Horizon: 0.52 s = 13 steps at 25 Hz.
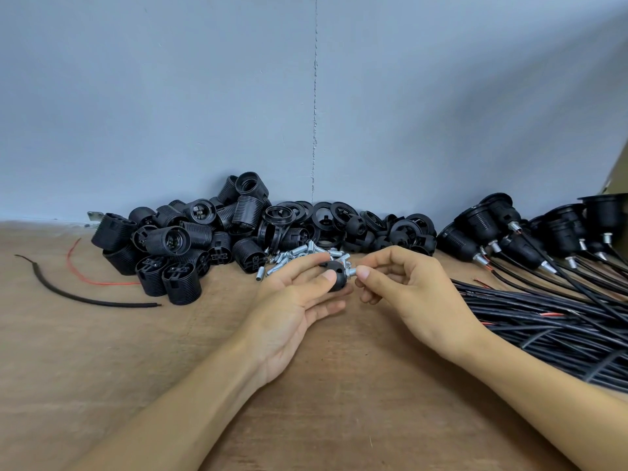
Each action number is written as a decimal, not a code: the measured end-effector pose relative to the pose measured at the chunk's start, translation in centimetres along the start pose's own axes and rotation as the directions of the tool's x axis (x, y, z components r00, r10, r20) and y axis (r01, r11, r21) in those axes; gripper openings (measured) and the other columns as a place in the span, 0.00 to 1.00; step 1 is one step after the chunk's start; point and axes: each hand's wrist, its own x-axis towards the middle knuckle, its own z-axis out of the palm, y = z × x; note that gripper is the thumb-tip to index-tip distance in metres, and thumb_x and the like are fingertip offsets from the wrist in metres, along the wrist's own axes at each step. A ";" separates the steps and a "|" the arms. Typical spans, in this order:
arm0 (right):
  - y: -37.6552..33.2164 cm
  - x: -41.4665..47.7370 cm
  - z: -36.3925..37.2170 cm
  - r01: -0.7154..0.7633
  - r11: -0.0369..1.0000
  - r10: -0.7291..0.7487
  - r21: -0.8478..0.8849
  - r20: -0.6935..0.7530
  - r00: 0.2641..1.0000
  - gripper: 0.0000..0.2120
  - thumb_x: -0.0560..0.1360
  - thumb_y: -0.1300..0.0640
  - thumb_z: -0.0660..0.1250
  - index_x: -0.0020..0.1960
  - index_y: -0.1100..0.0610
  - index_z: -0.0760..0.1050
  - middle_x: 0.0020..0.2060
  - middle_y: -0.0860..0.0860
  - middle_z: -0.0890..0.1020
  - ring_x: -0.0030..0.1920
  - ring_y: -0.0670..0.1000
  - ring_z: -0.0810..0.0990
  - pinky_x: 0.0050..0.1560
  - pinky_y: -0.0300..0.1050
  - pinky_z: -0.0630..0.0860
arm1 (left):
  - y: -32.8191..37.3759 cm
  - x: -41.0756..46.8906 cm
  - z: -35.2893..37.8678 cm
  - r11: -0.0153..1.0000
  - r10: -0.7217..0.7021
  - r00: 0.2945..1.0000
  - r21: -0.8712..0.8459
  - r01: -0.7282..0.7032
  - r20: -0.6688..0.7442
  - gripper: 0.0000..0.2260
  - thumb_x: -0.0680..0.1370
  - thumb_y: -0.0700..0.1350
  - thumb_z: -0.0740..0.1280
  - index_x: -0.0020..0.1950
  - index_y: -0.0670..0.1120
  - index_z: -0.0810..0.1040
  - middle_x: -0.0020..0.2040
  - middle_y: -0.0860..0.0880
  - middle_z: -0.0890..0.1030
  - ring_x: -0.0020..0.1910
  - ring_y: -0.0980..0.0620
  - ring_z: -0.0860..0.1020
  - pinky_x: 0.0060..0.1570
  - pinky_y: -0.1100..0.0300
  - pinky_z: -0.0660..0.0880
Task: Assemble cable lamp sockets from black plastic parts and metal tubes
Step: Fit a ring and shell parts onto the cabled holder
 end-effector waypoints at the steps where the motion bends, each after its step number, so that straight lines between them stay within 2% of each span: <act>1: 0.0 0.0 0.0 0.005 1.000 -0.005 -0.028 -0.002 1.000 0.02 0.78 0.58 0.70 0.48 0.56 0.81 0.36 0.51 0.85 0.35 0.47 0.83 0.41 0.37 0.78 | 0.0 0.0 0.0 1.000 0.000 1.000 0.017 0.000 0.010 0.15 0.77 0.36 0.69 0.64 0.42 0.80 0.56 0.43 0.86 0.56 0.42 0.85 0.47 0.57 0.82; 5: 0.0 -0.3 0.3 0.027 0.964 -0.030 -0.264 -0.008 1.000 0.15 0.81 0.48 0.64 0.39 0.53 0.78 0.29 0.46 0.81 0.29 0.43 0.78 0.36 0.29 0.72 | 0.1 -0.1 0.0 0.999 0.004 1.000 0.054 -0.005 0.020 0.14 0.78 0.33 0.68 0.63 0.42 0.81 0.57 0.42 0.86 0.57 0.42 0.84 0.50 0.56 0.82; 8: -0.2 -0.4 0.3 -0.021 0.958 0.016 -0.285 -0.019 1.000 0.24 0.82 0.40 0.57 0.35 0.54 0.76 0.29 0.48 0.81 0.27 0.44 0.77 0.32 0.31 0.72 | 0.0 -0.2 0.2 0.999 0.006 1.000 0.045 -0.007 0.022 0.15 0.78 0.32 0.68 0.63 0.42 0.81 0.57 0.42 0.86 0.56 0.42 0.85 0.50 0.56 0.82; 10: -0.2 -0.4 0.3 -0.015 0.969 0.013 -0.249 -0.008 1.000 0.19 0.81 0.41 0.60 0.40 0.52 0.77 0.32 0.50 0.83 0.31 0.47 0.80 0.35 0.33 0.74 | 0.1 -0.2 0.2 1.000 0.006 1.000 0.025 -0.006 0.006 0.14 0.78 0.32 0.68 0.63 0.42 0.81 0.56 0.43 0.86 0.55 0.43 0.85 0.49 0.57 0.83; 12: 0.0 -0.4 0.3 0.032 0.975 -0.026 -0.222 0.029 0.999 0.05 0.79 0.49 0.67 0.48 0.50 0.78 0.39 0.50 0.84 0.39 0.52 0.82 0.43 0.40 0.78 | 0.1 -0.1 0.2 1.000 0.005 1.000 0.009 -0.005 -0.007 0.14 0.78 0.32 0.67 0.62 0.41 0.81 0.55 0.43 0.86 0.53 0.44 0.86 0.48 0.57 0.83; 13: 0.0 -0.4 0.3 0.052 0.970 -0.046 -0.238 0.031 0.998 0.03 0.79 0.51 0.68 0.48 0.50 0.78 0.40 0.50 0.84 0.40 0.51 0.82 0.45 0.42 0.79 | 0.1 -0.1 0.2 1.000 0.003 1.000 0.006 -0.003 -0.008 0.14 0.78 0.32 0.67 0.62 0.41 0.81 0.55 0.43 0.86 0.53 0.44 0.86 0.49 0.57 0.83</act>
